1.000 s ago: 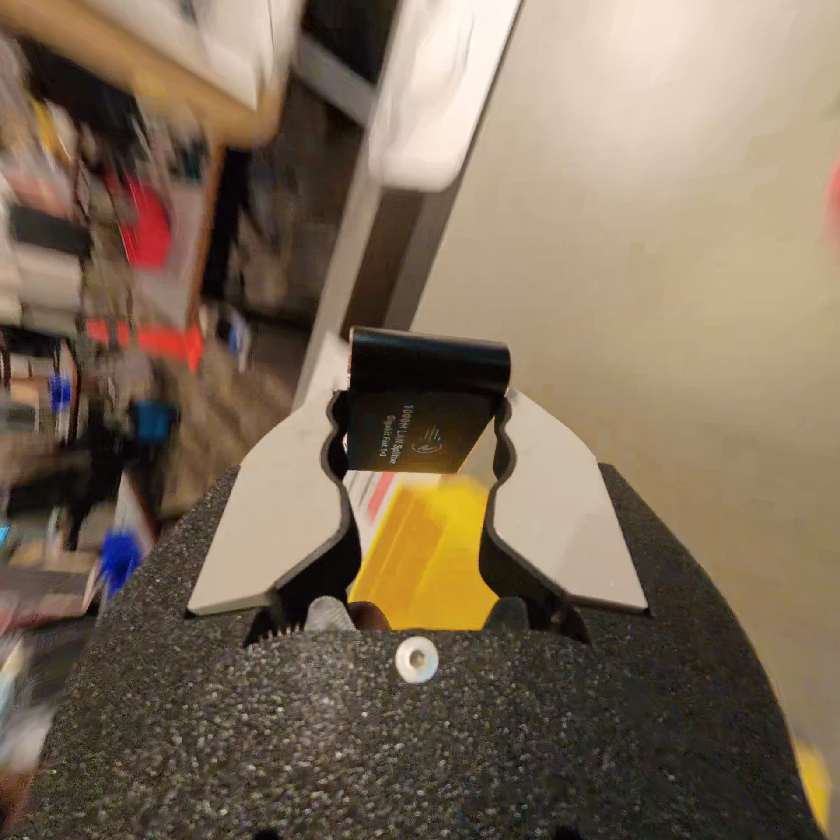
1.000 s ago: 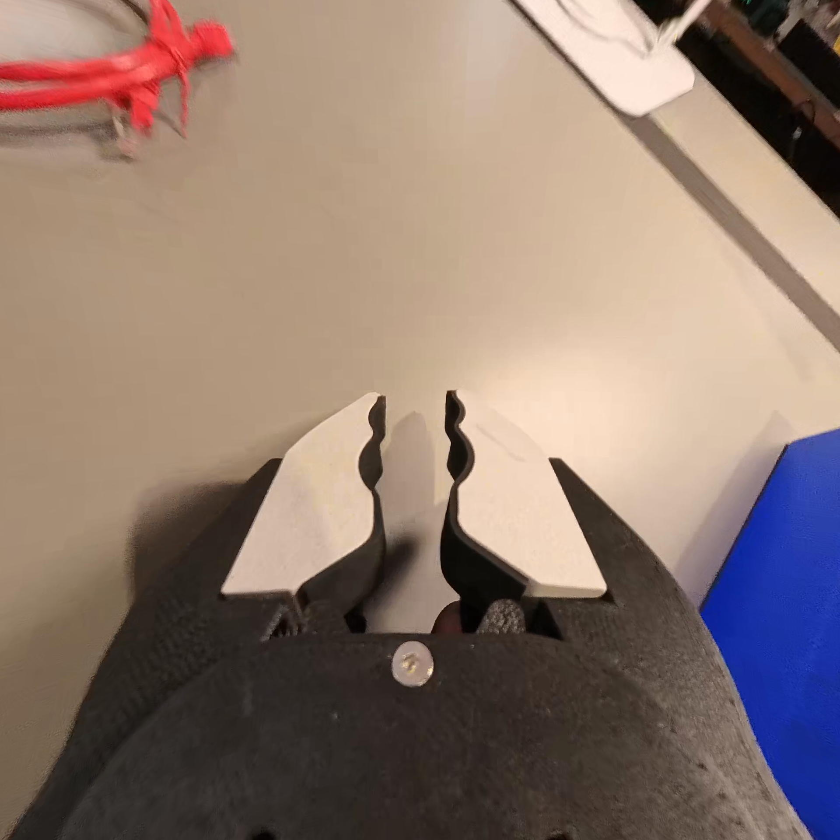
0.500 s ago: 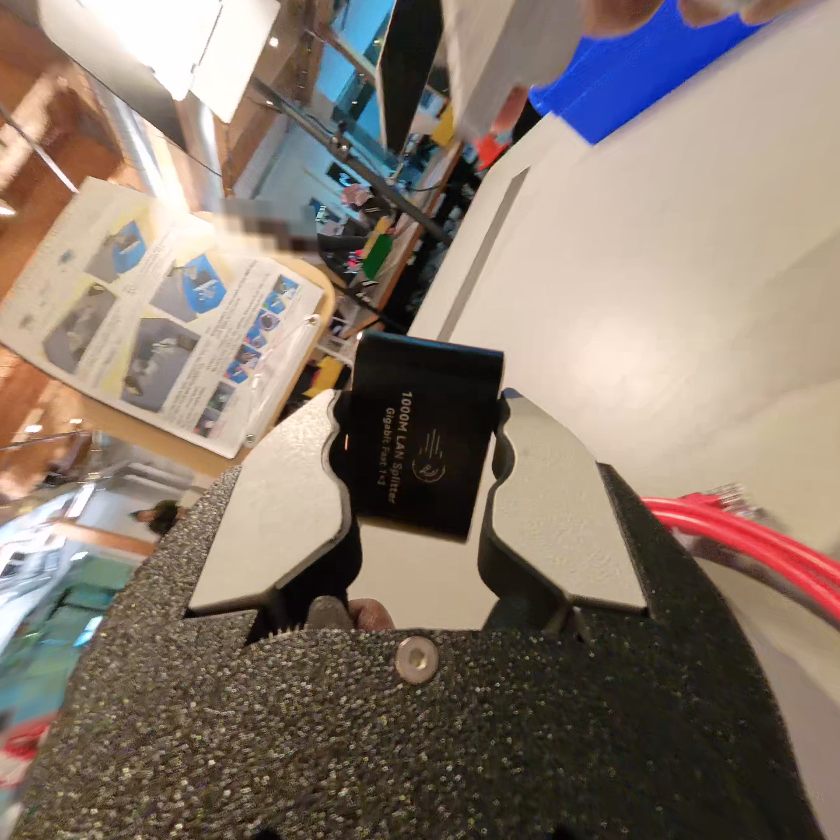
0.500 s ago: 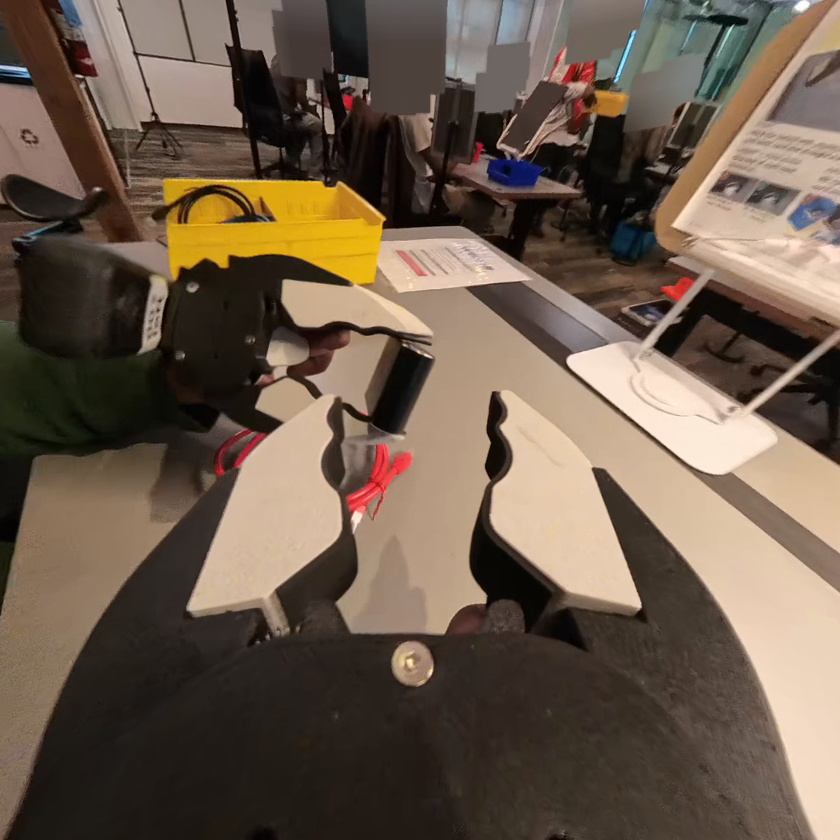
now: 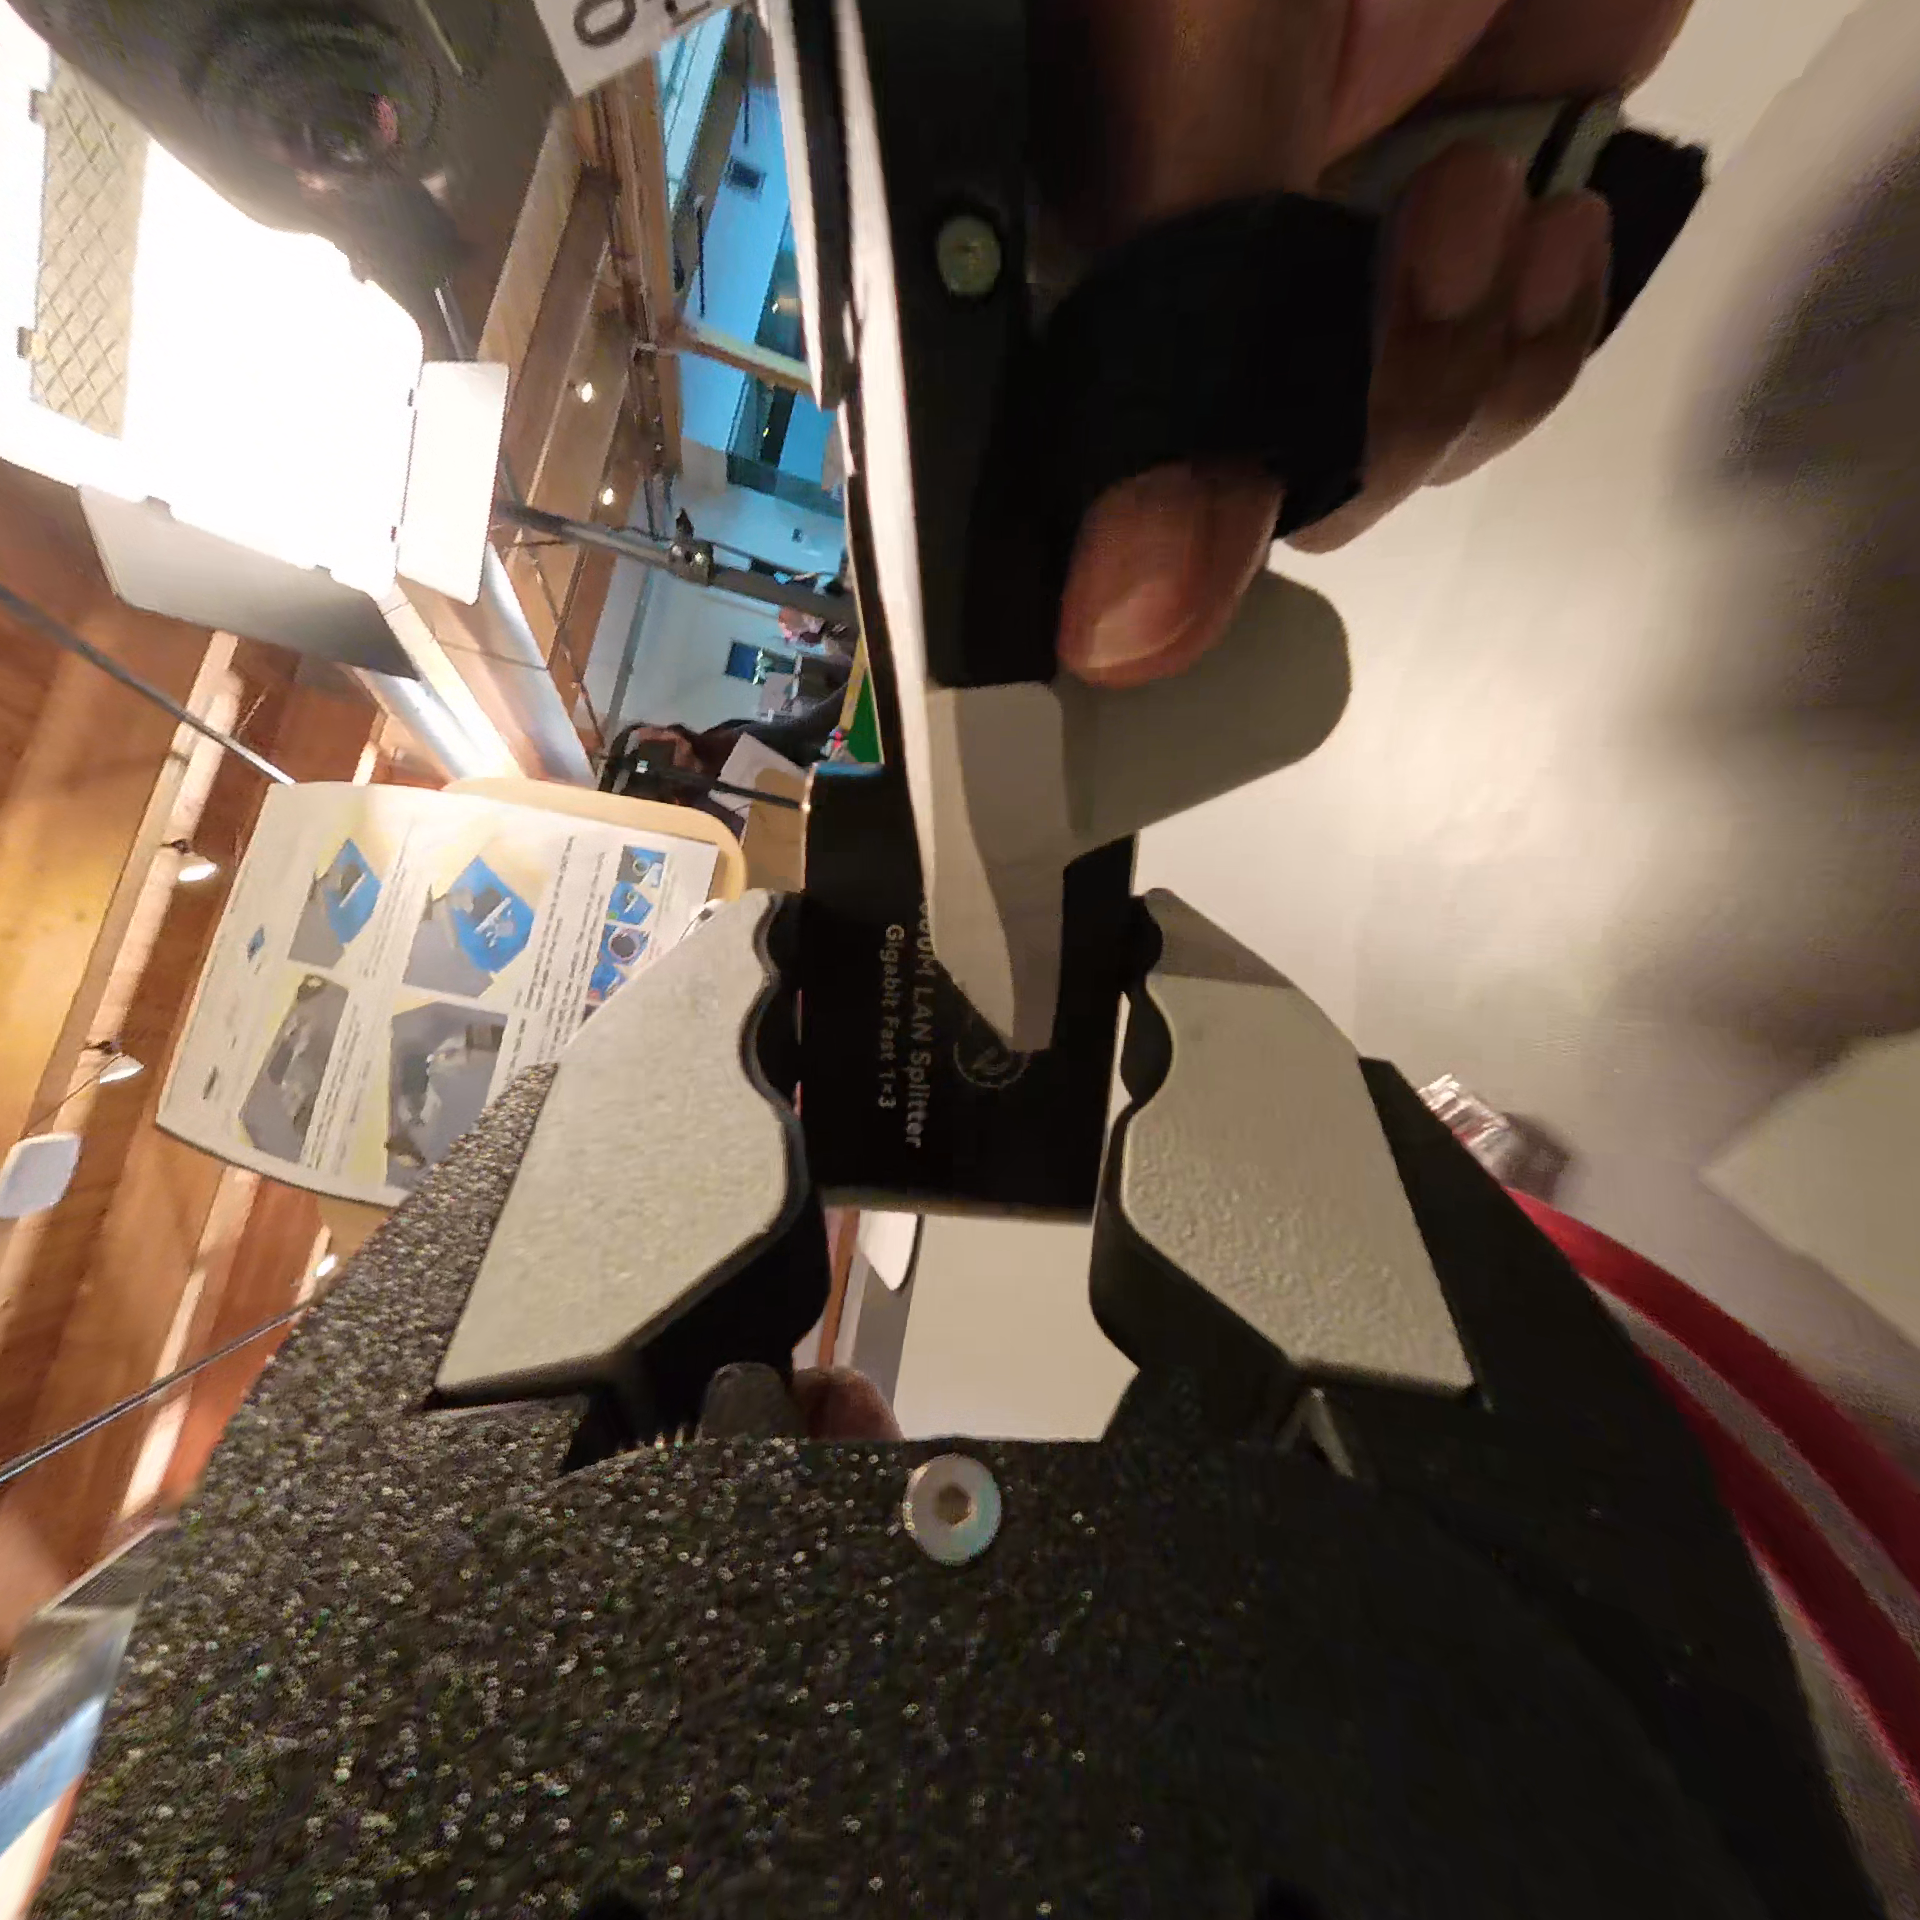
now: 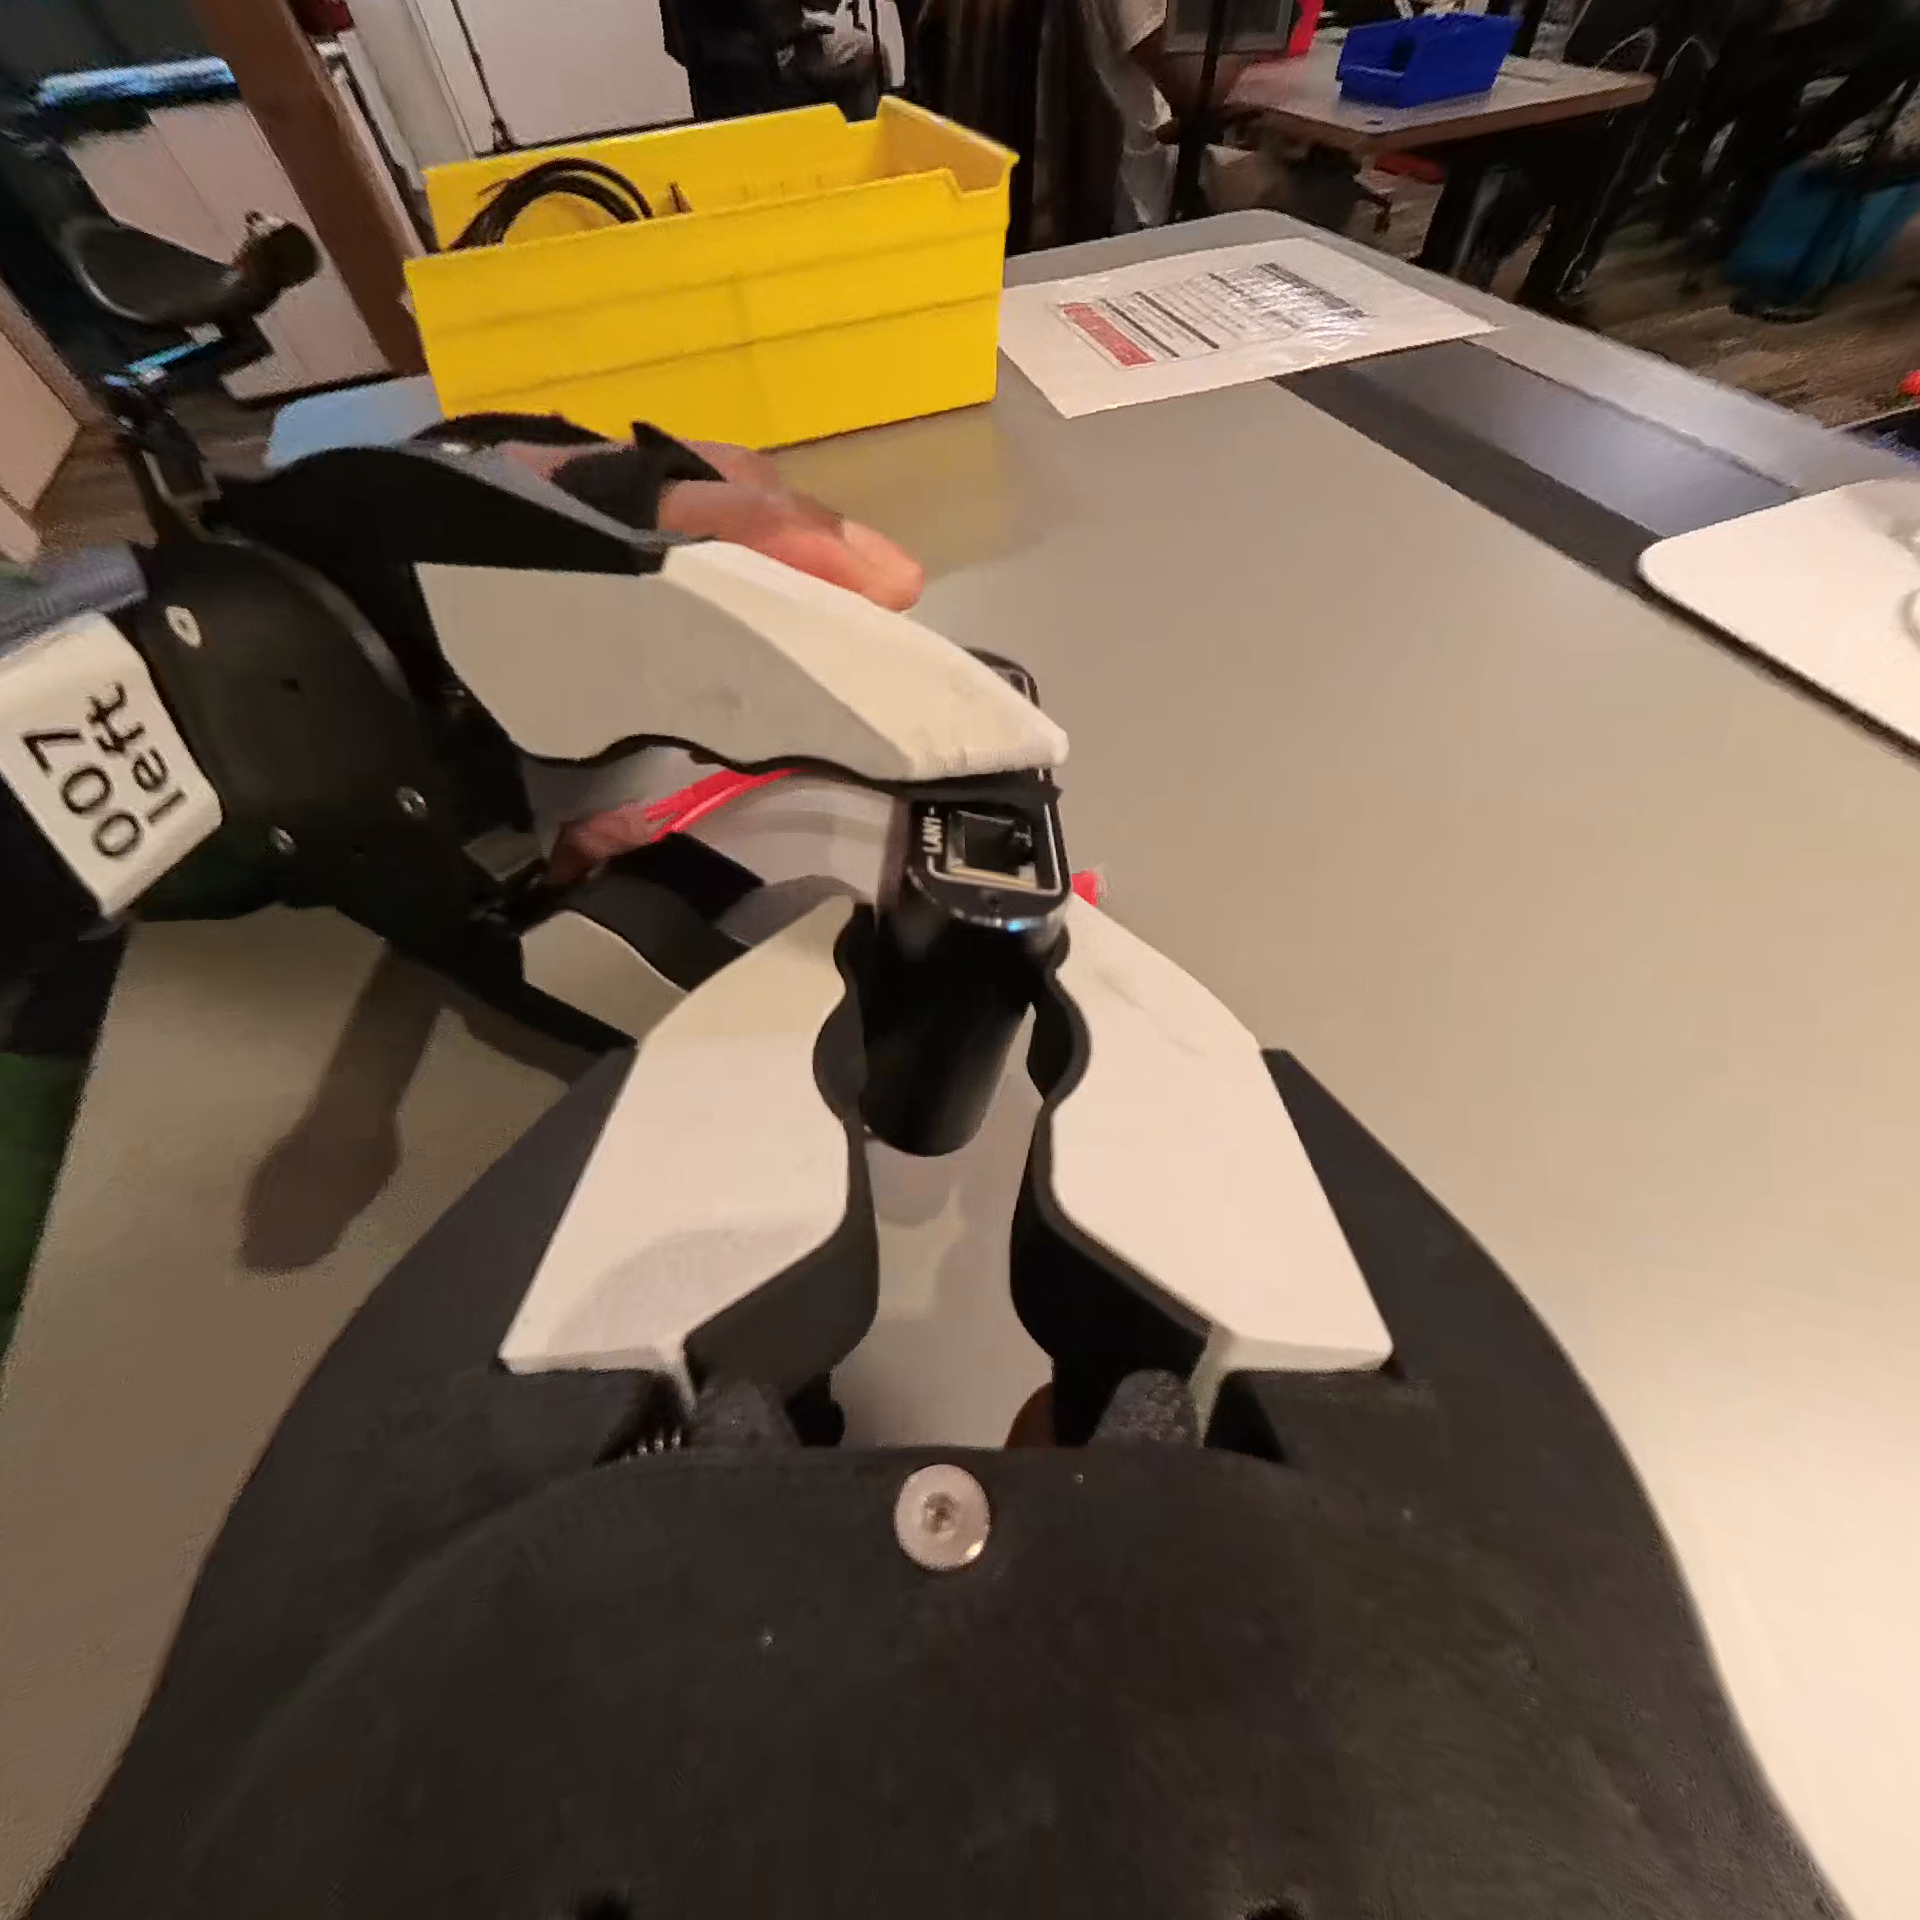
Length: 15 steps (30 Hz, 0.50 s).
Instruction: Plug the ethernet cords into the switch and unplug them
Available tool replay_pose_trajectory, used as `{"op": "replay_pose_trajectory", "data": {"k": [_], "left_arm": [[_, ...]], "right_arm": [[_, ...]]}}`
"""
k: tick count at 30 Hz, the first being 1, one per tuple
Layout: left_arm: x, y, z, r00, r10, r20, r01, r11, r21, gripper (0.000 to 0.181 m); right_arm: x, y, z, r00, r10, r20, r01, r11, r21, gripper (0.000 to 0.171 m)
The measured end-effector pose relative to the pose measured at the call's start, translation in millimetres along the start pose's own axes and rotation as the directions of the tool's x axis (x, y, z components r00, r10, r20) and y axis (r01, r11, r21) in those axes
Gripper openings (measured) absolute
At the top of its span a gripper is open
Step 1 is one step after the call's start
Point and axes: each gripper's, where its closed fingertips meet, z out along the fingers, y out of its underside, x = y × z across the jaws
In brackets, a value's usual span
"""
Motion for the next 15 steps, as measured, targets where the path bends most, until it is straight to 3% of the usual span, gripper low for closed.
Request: {"op": "replay_pose_trajectory", "data": {"k": [1,3,5,8,11,13,15], "left_arm": [[0.8,-2.3,-1.4,1.000,-0.023,-0.015,0.024,0.999,0.026,0.064],[-5.3,-9.5,-8.0,0.991,-0.133,-0.033,0.136,0.983,0.124,0.059],[-23.8,-8.8,-16.3,0.951,-0.305,-0.047,0.308,0.931,0.197,0.066],[-41.0,5.6,-21.8,0.810,-0.563,-0.166,0.587,0.780,0.217,0.074],[-36.0,16.9,-21.4,0.662,-0.682,-0.311,0.746,0.642,0.177,0.073],[-24.3,14.7,-23.6,0.664,-0.640,-0.387,0.734,0.657,0.174,0.063],[-6.1,9.1,-26.8,0.744,-0.514,-0.427,0.626,0.760,0.176,0.058]], "right_arm": [[1.6,0.0,-2.8,0.999,-0.036,-0.030,0.036,0.999,0.005,0.027],[9.9,-2.1,-10.3,0.986,-0.121,-0.117,0.123,0.992,0.011,0.026],[18.4,-7.6,-20.2,0.964,-0.197,-0.180,0.207,0.978,0.039,0.026],[18.8,-19.8,-34.3,0.935,-0.291,-0.203,0.320,0.939,0.129,0.026],[10.0,-22.9,-37.6,0.939,-0.314,-0.139,0.334,0.928,0.164,0.026],[1.1,-15.3,-33.0,0.929,-0.360,-0.084,0.368,0.922,0.119,0.026],[-7.7,-4.9,-27.7,0.895,-0.444,-0.050,0.446,0.894,0.052,0.026]]}}
